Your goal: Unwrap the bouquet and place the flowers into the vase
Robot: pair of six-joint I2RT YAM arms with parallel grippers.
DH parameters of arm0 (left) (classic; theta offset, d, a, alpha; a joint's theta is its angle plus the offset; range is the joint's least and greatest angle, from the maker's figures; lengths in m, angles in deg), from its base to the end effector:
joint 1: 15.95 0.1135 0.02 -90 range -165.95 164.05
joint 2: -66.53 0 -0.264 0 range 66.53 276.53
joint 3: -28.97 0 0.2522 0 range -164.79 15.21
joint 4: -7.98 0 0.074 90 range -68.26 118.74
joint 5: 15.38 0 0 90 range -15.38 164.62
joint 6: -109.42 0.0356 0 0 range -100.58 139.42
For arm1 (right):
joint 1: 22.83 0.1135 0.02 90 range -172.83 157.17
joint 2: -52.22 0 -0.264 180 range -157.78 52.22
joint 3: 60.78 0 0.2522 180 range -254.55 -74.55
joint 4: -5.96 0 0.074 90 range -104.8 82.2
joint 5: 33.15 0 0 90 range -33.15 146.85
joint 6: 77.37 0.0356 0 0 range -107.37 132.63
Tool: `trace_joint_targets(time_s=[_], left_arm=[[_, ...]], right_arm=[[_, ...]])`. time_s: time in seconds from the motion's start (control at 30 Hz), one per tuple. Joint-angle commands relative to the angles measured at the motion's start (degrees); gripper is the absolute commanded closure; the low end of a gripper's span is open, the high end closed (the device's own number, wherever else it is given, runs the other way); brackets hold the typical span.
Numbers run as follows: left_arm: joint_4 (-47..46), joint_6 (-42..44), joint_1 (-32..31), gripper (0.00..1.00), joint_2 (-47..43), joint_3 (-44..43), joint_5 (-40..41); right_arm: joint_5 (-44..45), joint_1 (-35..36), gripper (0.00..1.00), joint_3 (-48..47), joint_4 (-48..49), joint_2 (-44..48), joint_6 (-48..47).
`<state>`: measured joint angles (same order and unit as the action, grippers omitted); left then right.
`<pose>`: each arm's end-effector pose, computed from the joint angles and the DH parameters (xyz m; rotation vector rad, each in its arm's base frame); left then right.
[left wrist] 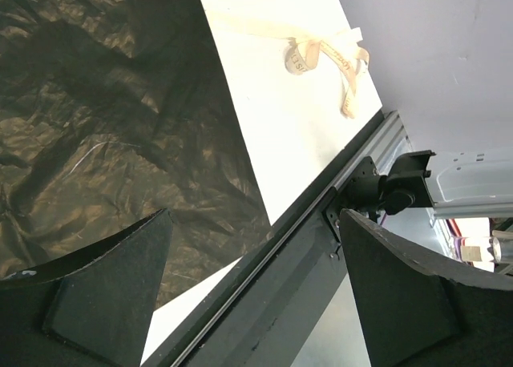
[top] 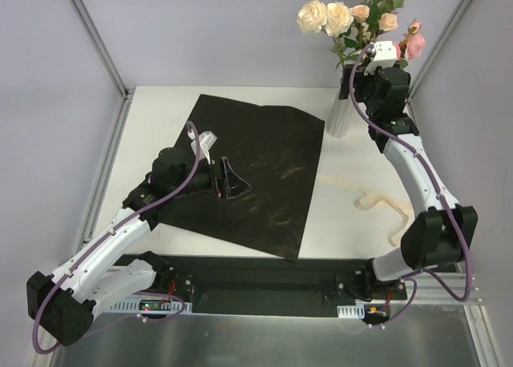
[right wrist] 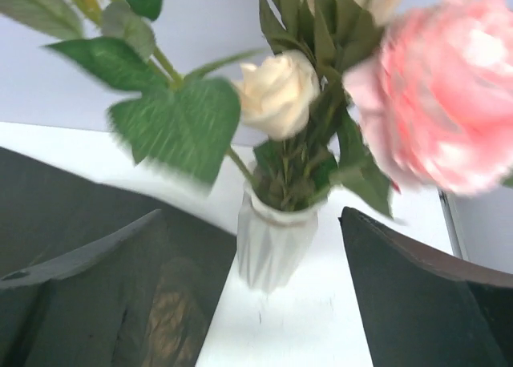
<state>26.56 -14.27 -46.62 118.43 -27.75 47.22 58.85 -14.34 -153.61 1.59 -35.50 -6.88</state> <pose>0.1731 -0.1217 0.3173 0.3175 1.9351 -1.2023 0.3664 0.0534 0.4012 -0.3507 1.5207 -0.1789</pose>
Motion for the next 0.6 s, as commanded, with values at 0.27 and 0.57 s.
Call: trace_joint_targets(time_s=[0.27, 0.57], left_arm=[[-2.6, -2.6, 0.3, 0.16, -6.8, 3.7, -2.4], [-0.3, -4.9, 0.6, 0.15, -12.7, 1.3, -3.8]], right_arm=[[6.2, 6.5, 0.00, 10.9, -36.4, 24.3, 23.2], [20.6, 31.0, 0.03, 15.8, -52.6, 43.8, 25.5]])
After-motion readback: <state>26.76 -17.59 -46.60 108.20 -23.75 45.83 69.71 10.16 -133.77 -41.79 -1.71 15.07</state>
